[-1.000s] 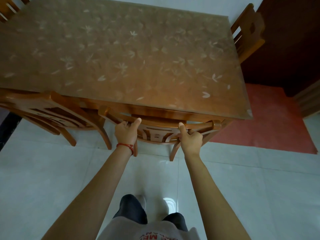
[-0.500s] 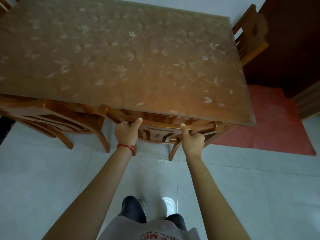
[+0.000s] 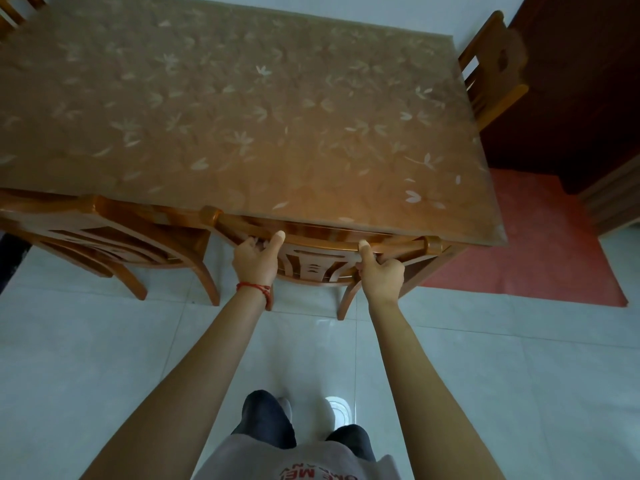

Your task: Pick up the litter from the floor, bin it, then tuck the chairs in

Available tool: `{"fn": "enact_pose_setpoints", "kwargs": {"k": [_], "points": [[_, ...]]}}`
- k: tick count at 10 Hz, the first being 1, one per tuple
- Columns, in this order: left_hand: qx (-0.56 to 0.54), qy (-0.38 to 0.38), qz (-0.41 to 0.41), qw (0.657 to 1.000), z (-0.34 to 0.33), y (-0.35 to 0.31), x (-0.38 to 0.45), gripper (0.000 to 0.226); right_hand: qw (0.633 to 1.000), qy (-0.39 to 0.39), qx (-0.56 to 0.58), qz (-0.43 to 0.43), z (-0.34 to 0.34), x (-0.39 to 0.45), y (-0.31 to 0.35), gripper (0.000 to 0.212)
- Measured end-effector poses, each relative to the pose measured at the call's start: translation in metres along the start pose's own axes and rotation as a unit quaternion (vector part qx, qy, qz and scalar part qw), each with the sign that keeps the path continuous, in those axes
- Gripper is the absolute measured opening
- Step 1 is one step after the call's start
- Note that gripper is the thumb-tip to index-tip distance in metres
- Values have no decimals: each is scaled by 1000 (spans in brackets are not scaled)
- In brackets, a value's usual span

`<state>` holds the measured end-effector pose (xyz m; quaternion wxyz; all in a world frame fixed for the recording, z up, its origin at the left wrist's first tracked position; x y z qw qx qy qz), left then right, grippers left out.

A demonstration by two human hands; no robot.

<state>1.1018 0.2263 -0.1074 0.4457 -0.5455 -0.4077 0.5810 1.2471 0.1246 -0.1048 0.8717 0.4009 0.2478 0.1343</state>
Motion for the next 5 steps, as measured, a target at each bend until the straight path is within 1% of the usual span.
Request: {"fn": "enact_pose_setpoints", "kwargs": {"k": [1, 2, 3, 4, 5], "points": [[31, 15, -11, 999, 3, -1, -4, 40, 1000, 24, -6, 8, 3, -6, 4, 39], [69, 44, -22, 996, 11, -1, -10, 37, 997, 51, -48, 29, 6, -8, -2, 37], [106, 87, -48, 989, 23, 3, -24, 22, 989, 70, -112, 68, 12, -18, -12, 29], [172, 112, -90, 975, 39, 12, -37, 44, 976, 92, -153, 122, 21, -30, -27, 26], [238, 123, -148, 952, 55, 17, -53, 48, 960, 91, -207, 166, 31, -44, -36, 31]]}}
Point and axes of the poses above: each hand's wrist, its own x-axis towards the middle knuckle, its own z-axis out of the back of the hand, y = z × x, the point moved 1 cm from there along x, towards the middle knuckle, and after that the axes turned 14 degrees about -x, right-handed, at the moved point
